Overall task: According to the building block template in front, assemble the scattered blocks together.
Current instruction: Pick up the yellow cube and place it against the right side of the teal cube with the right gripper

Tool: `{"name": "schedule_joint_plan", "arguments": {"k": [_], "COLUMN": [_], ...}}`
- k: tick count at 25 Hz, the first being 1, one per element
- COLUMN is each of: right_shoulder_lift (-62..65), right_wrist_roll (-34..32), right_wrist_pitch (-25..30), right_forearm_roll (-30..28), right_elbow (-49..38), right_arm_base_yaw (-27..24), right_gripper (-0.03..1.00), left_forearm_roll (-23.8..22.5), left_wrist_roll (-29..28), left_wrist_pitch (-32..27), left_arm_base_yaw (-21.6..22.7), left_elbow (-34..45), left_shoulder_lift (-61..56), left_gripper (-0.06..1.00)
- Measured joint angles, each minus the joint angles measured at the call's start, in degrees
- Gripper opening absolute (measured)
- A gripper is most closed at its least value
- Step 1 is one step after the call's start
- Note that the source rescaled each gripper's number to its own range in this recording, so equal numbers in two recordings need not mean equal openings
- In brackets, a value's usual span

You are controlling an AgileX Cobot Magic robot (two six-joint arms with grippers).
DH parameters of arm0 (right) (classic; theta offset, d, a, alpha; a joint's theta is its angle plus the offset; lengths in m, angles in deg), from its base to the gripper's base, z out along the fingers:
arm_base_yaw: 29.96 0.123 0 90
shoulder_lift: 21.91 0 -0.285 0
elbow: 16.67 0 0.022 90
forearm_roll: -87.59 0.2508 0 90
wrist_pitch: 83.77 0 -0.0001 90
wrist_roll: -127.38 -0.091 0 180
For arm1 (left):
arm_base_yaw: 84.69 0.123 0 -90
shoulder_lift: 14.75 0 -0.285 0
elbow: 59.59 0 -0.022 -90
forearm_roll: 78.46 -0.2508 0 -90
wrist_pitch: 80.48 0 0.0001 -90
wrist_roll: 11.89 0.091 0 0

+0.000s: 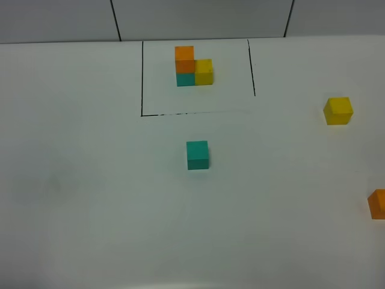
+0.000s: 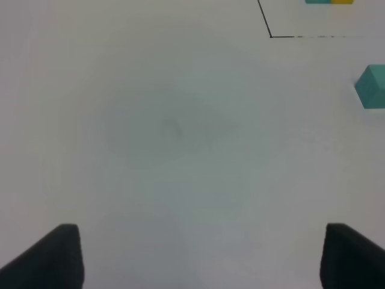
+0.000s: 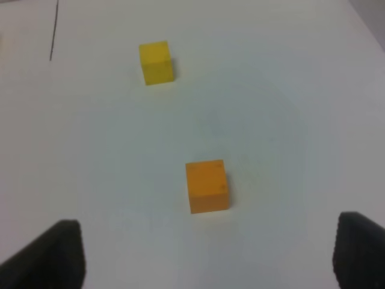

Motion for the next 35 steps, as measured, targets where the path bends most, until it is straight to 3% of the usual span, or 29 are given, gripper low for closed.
{"name": "schedule_joint_plan", "arguments": {"k": [23, 35], "right_shoulder_lift": [0.0, -1.39], "right_wrist_roll": [-0.44, -1.29], "right_wrist_pitch": [-0.07, -0.09], "right_forearm_roll": [1.43, -1.51], "right_elbow": [0.0, 0.06], "right_arm_base_yaw": [0.0, 0.0], "right_gripper": [0.69, 0.69], "left_forearm_roll": [0.0, 0.0], "left_wrist_roll": [0.0, 0.0], "left_wrist_pitch": [0.0, 0.0], "left_arm_base_yaw": [0.0, 0.0], "left_elbow": [0.0, 0.0], "left_shoulder_lift": [0.0, 0.0], "left_gripper": [0.83, 0.83]}}
